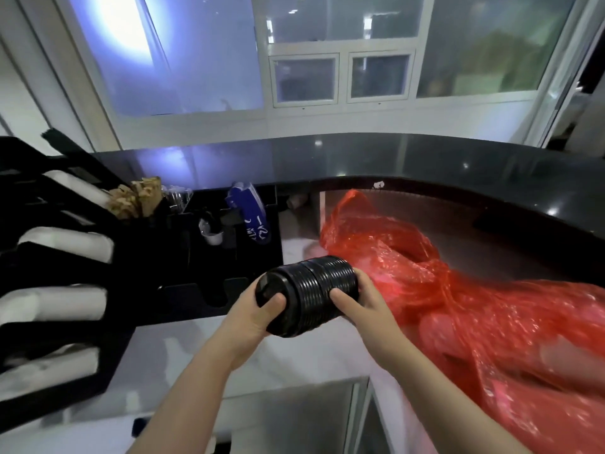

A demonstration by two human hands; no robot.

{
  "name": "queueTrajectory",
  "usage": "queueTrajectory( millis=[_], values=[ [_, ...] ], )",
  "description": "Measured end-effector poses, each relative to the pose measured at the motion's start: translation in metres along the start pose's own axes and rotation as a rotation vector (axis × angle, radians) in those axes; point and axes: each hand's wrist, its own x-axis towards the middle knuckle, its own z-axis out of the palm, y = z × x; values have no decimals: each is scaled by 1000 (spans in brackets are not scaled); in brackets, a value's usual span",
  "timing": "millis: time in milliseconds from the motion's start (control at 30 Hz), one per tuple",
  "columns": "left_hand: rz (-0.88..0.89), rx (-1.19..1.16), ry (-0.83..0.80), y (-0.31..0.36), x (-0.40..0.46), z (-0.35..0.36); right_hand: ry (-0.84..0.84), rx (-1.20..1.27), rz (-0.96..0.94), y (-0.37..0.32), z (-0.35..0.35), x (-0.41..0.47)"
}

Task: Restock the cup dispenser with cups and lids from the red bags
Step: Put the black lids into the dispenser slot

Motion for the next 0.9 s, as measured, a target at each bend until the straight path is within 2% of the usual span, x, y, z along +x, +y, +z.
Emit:
queueTrajectory(
  millis=[200, 300, 500, 733, 900],
  values=[
    [15, 101, 219, -1, -36, -8, -72, -1, 36, 11, 37, -15],
    [-32, 57, 280, -1, -46, -17, -50, -24, 51, 11, 51, -15],
    [-249, -304, 170, -9, -75, -59, -15, 37, 115, 24, 85, -19],
    [-251, -255, 274, -3, -124, -129, -92, 217, 282, 33, 183, -24],
    [-267, -235, 221, 7, -141, -170, -95, 245, 309, 38, 237, -30]
  ],
)
